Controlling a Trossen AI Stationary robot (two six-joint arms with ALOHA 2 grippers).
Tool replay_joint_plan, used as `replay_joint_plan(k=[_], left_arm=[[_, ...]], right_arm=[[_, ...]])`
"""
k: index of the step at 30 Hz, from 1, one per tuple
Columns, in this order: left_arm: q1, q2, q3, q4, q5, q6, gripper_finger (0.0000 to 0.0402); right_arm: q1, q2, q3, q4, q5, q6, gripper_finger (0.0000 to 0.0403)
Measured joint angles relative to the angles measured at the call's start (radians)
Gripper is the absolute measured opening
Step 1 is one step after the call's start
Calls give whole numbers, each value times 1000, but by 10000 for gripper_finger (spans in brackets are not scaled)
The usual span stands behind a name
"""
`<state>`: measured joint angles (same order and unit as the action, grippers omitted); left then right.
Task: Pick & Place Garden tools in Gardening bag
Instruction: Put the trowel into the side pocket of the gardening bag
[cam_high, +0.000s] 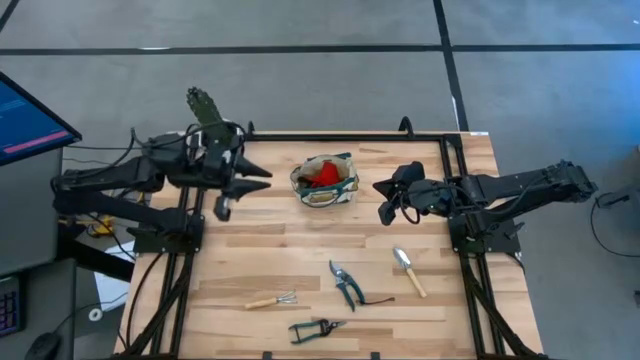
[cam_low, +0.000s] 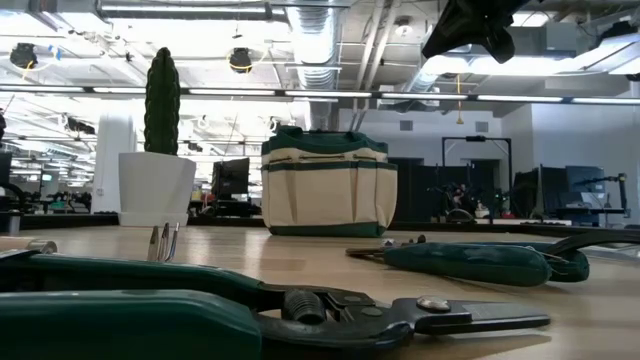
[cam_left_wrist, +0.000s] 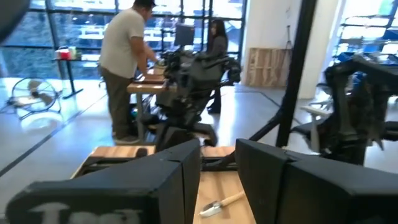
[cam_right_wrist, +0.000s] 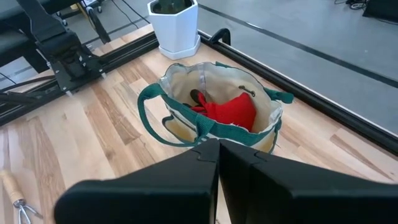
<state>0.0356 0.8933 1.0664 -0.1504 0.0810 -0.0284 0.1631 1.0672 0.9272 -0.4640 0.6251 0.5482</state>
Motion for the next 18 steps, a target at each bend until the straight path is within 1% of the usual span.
replay_joint_plan(k=[4, 9, 12, 18], left_arm=[[-29, -26, 0, -11, -6, 0, 90], [-46, -58, 0, -52, -11, 0, 90], [-54, -72, 0, -89, -11, 0, 90], [-92, -86, 0, -122, -11, -6, 90]], right_arm=[[1, 0, 0, 0, -2, 1, 1], [8, 0, 0, 1, -67, 4, 1], [8, 0, 0, 1, -98, 57, 1], [12, 0, 0, 10, -104, 178, 1]])
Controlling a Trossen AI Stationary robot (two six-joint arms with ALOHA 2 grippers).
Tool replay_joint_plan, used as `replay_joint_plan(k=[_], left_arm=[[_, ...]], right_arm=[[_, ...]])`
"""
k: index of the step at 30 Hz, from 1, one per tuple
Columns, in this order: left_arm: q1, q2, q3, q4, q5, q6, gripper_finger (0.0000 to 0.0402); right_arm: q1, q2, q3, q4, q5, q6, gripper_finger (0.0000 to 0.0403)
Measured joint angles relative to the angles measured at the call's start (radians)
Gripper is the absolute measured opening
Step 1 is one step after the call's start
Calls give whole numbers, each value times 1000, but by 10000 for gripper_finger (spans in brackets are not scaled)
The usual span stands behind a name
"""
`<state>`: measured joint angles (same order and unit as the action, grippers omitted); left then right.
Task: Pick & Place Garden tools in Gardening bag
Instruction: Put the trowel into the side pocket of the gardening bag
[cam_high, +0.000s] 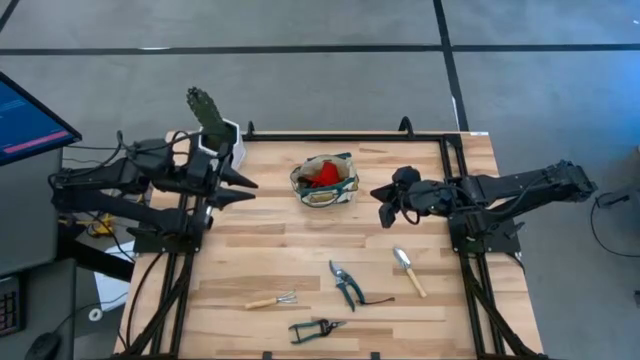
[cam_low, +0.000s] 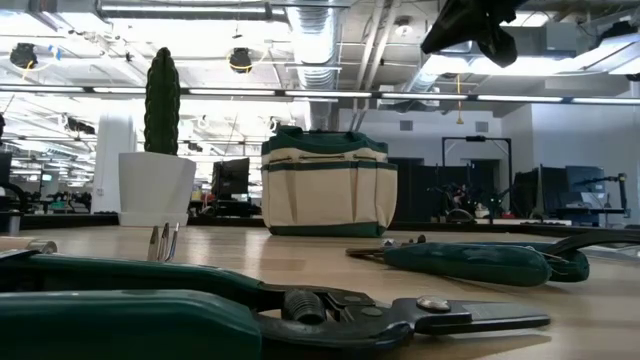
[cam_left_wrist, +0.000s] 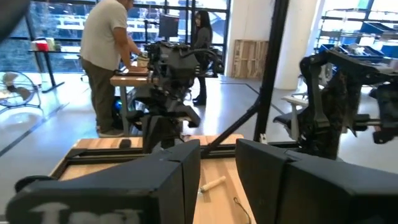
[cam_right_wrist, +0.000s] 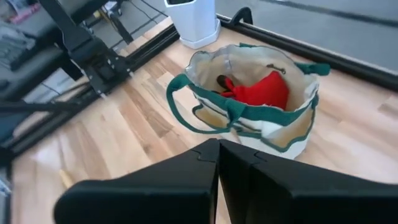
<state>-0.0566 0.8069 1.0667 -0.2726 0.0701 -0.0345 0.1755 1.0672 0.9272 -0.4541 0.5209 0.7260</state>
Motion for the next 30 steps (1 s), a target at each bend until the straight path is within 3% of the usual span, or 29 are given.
replay_joint_plan(k=[10, 20, 30], left_arm=[[-23, 0, -1, -66, 1, 22, 90], [-23, -2, -101, -68, 1, -5, 90], [-23, -2, -142, -58, 1, -8, 90]], right_arm=[[70, 0, 0, 97, 0, 43, 1], [156, 2, 0, 135, 1, 165, 1], [229, 125, 1, 169, 7, 282, 0]])
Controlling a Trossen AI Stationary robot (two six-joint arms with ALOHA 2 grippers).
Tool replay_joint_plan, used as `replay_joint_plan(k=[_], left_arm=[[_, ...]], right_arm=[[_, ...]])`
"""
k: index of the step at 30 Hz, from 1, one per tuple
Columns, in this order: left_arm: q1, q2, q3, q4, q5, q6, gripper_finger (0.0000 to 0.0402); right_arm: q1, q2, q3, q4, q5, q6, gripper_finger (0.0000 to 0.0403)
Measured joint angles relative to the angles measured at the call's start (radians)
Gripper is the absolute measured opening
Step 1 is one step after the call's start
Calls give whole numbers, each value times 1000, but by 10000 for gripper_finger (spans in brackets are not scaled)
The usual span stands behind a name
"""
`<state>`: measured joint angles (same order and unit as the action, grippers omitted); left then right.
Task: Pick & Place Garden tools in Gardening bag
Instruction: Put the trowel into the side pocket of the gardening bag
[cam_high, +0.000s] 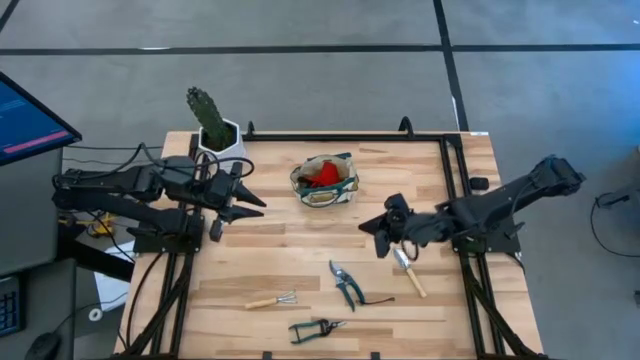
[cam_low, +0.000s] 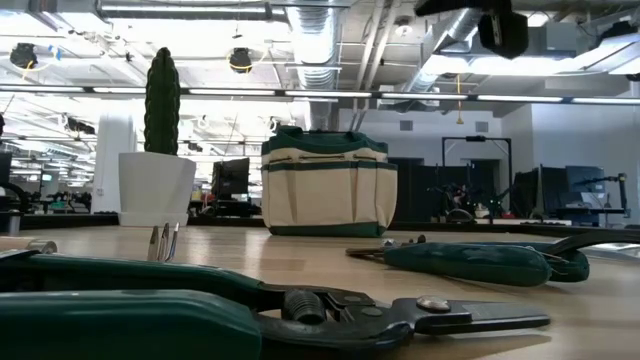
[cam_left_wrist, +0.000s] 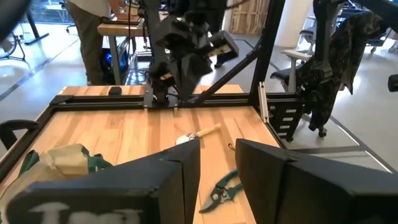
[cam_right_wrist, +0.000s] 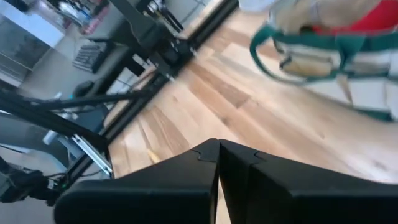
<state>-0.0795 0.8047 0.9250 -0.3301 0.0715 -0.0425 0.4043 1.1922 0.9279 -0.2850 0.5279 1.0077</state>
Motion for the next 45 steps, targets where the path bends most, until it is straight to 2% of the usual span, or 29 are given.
replay_joint_plan(k=[4, 9, 13, 17, 20, 23, 30, 34, 38, 45], left_arm=[[0, 0, 0, 0, 0, 0, 90], [0, 0, 0, 1, 0, 1, 90], [0, 0, 0, 2, 0, 3, 90], [0, 0, -1, 3, 0, 0, 90], [0, 0, -1, 4, 0, -7, 90], [0, 0, -1, 5, 0, -23, 90], [0, 0, -1, 11, -23, -23, 90], [0, 0, -1, 11, -31, -23, 90], [0, 0, -1, 11, -32, -23, 90], [0, 0, -1, 11, -36, -23, 90]], right_arm=[[30, 42, 0, -23, 46, 82, 0], [56, 78, 52, -315, 39, 326, 0], [78, 111, 120, -538, -70, 489, 0], [91, 138, 171, -673, -221, 557, 0], [94, 155, 173, -716, -340, 565, 0], [101, 176, 173, -745, -413, 535, 0], [107, 235, 174, -782, -526, 472, 0], [109, 277, 174, -860, -540, 478, 5], [112, 303, 172, -881, -582, 474, 37], [152, 300, 95, -807, -580, 458, 115]])
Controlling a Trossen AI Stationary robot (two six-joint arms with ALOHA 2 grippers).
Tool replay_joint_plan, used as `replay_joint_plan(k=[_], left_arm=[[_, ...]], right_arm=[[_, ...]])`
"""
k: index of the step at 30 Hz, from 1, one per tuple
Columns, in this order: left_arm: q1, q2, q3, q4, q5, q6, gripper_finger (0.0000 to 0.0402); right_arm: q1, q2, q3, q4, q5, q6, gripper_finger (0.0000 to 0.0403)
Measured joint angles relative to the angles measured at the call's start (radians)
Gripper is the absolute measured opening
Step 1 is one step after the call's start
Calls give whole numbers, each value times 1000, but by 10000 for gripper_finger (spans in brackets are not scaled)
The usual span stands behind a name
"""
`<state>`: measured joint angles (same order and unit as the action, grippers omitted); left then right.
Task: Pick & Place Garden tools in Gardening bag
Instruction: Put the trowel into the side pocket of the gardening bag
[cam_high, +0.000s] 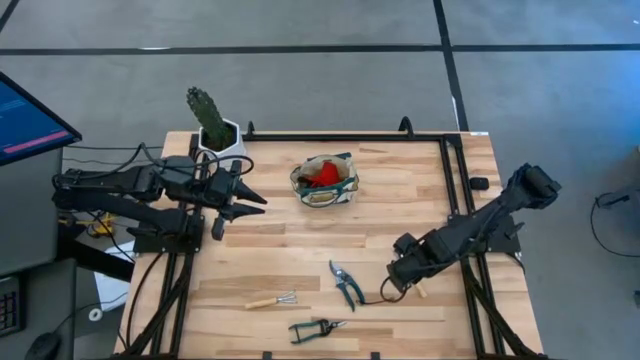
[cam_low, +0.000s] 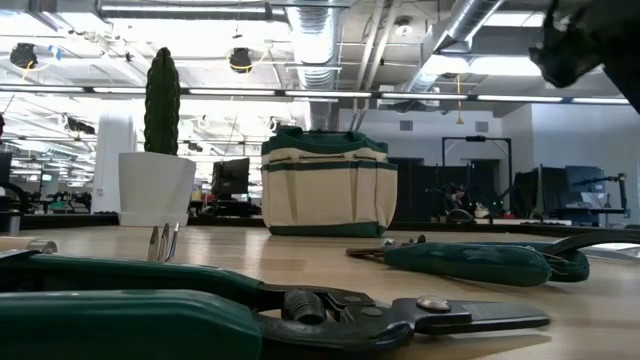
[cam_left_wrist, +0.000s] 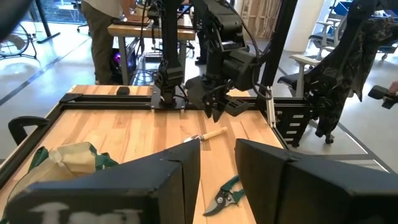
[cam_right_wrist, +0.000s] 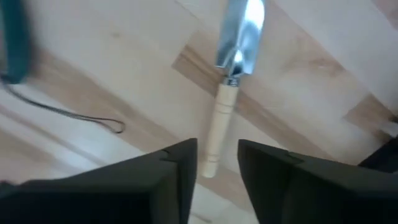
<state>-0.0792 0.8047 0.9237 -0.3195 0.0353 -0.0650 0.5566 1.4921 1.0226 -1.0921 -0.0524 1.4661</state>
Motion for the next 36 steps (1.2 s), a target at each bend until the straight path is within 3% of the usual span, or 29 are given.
replay_joint_plan(k=[7, 24, 31, 36], left_arm=[[0, 0, 0, 1, -1, 0, 90], [0, 0, 0, 4, -35, -3, 90], [0, 0, 0, 7, -35, -4, 90], [0, 0, 0, 11, -37, -20, 90]], right_arm=[[49, 0, -42, 54, 0, 17, 145], [157, -1, -99, 64, 75, 105, 121], [184, -58, -217, 281, 48, 157, 121], [176, -93, -258, 290, 53, 157, 120]])
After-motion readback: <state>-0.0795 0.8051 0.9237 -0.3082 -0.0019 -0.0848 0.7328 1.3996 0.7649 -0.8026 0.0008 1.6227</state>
